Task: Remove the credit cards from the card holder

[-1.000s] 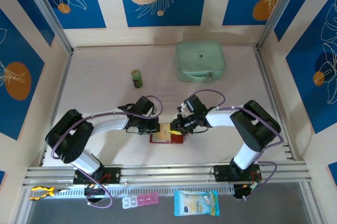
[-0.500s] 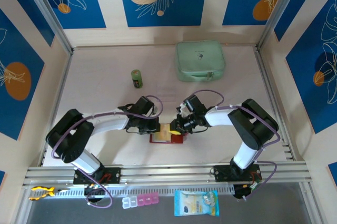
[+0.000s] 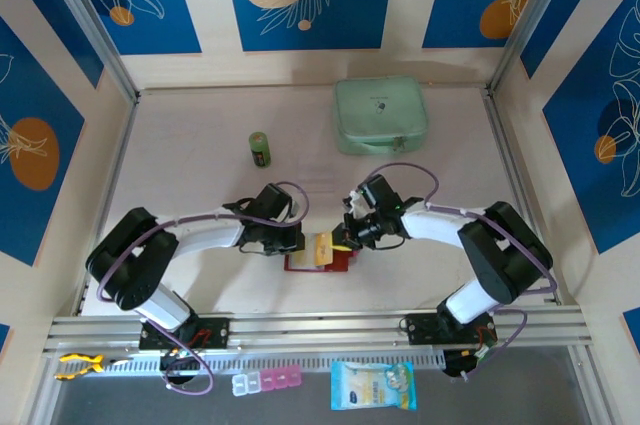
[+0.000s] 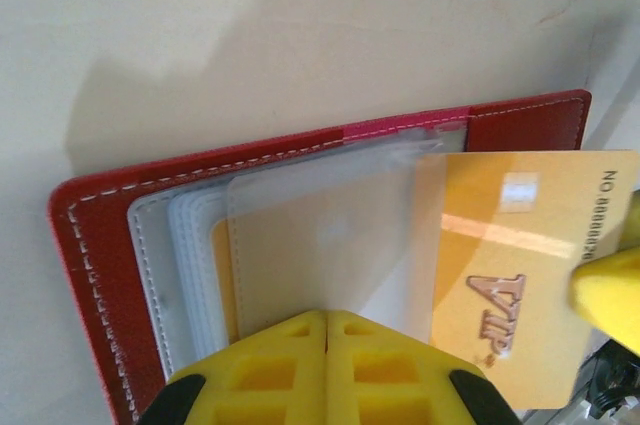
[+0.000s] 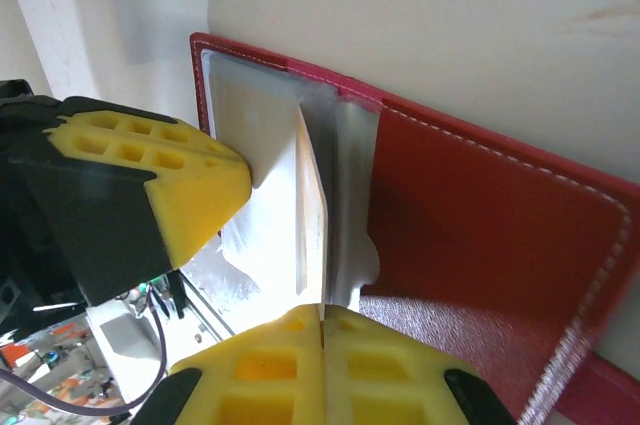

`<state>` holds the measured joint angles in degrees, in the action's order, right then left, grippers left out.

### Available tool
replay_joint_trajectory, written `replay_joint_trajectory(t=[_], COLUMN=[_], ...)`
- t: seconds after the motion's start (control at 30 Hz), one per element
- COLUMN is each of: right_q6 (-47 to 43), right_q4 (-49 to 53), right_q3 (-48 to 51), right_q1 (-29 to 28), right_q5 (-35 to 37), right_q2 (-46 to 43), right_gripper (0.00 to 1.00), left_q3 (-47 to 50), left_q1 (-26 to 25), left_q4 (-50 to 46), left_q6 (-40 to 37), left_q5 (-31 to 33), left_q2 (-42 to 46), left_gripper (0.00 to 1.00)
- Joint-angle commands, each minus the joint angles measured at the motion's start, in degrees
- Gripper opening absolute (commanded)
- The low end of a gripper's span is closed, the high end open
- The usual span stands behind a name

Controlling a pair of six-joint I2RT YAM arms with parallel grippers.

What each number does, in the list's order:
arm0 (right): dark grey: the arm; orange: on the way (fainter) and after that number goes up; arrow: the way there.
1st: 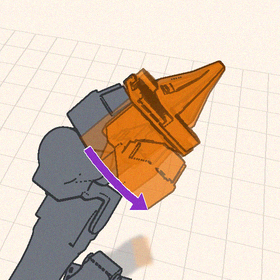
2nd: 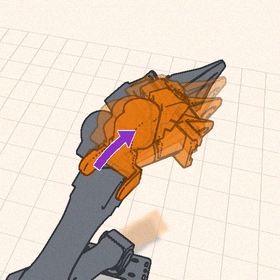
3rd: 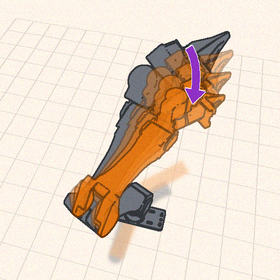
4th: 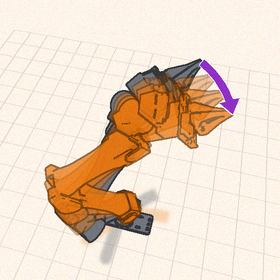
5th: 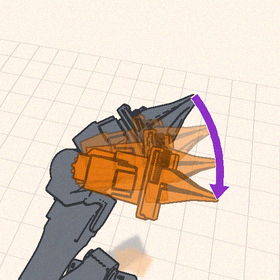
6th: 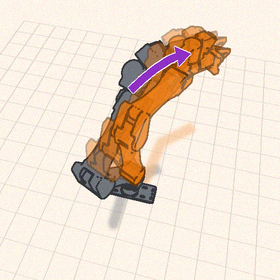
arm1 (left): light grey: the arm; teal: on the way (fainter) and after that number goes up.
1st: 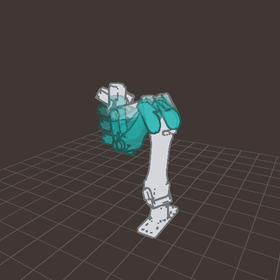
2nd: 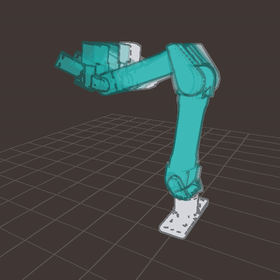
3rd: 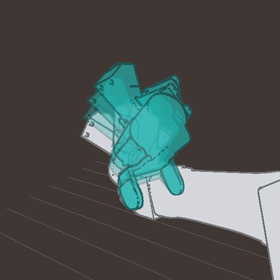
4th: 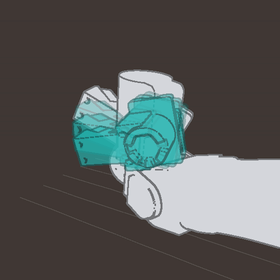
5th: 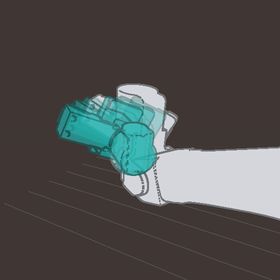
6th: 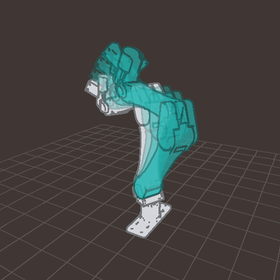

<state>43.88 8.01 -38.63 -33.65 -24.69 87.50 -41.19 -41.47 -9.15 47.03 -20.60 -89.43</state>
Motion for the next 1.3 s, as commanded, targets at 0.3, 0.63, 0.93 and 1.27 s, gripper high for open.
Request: replay_joint_trajectory(t=[0.3, 0.63, 0.93, 1.27], right_q6=[-26.49, -50.83, -79.09, -90.46], right_q4=[26.64, 34.40, 47.55, 59.70], right_q3=[-16.37, -37.62, -61.50, -81.85], right_q1=[1.86, 7.38, 6.70, 6.25], right_q5=[10.14, 14.96, 19.07, 19.76], right_q2=[-3.24, 6.41, 23.71, 39.26], right_gripper=[0.01, 0.00, 0.00, 0.00], left_q3=[1.83, 0.11, 1.57, 3.31], left_q1=[0.75, 6.77, 13.11, 15.61], left_q4=[1.25, -3.15, -6.61, -7.17], left_q6=[3.43, 1.01, -0.87, -0.11], left_q5=[0.58, 0.94, -0.49, -1.01], left_q2=[3.29, 8.59, 12.42, 14.01], left_gripper=[0.08, 0.11, 0.10, 0.10])
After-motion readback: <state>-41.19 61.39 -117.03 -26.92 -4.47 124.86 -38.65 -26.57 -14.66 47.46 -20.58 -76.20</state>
